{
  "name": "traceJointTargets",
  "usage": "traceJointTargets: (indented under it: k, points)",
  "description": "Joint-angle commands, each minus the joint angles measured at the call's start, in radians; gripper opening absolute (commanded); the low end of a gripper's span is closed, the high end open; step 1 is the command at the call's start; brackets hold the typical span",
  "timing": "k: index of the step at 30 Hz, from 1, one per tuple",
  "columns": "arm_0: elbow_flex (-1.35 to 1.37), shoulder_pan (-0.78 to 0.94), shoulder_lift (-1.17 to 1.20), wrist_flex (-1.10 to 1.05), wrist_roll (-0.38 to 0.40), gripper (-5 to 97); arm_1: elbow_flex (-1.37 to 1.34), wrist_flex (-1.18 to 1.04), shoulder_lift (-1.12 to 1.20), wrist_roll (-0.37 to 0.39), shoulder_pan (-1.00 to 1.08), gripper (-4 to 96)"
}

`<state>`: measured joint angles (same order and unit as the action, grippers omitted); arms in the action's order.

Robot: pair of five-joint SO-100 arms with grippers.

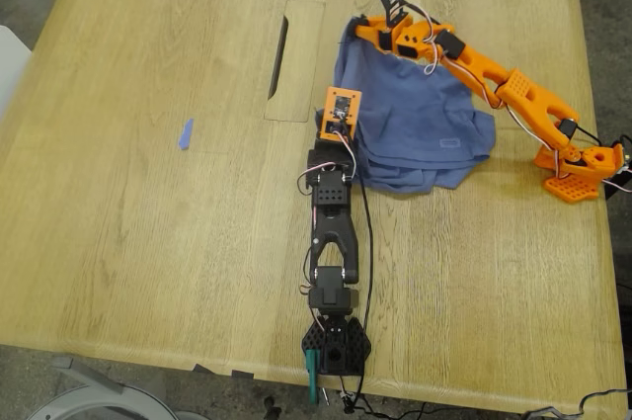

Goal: Fold a T-shirt

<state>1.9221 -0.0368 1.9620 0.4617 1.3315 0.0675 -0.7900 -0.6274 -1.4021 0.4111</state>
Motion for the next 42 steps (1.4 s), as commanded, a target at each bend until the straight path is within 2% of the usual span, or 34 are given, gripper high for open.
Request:
traceJointTargets:
  k: [1, 9, 16, 18, 25, 33, 42]
  points:
    - [-0.147, -0.054, 0.17, 0.081, -0.002, 0, 0.061, -0.118, -0.164, -0.012, 0.015, 2.4]
    - [-0.275, -0.198, 0.176, 0.178, 0.006, 0, 0.061, -0.578, -0.351, -0.011, -0.015, 0.9]
    - [-0.305, -0.31, 0.176, 0.186, 0.015, 0, 0.061, -0.896, -0.482, -0.005, 0.02, 0.5]
    - [-0.307, -0.345, 0.175, 0.186, 0.018, 0, 0.035, -0.9, -0.522, -0.003, 0.037, 0.5]
    - [-0.307, -0.465, 0.164, 0.181, 0.028, 0, -0.339, -0.9, -0.792, 0.003, 0.083, 0.4]
    - [-0.316, -0.571, 0.101, 0.212, 0.054, 0, -0.977, -0.879, -1.212, 0.008, 0.098, 0.6]
    - [-0.31, -0.655, -0.081, 0.051, 0.081, 0, -1.66, -0.634, -1.605, 0.012, 0.135, 0.5]
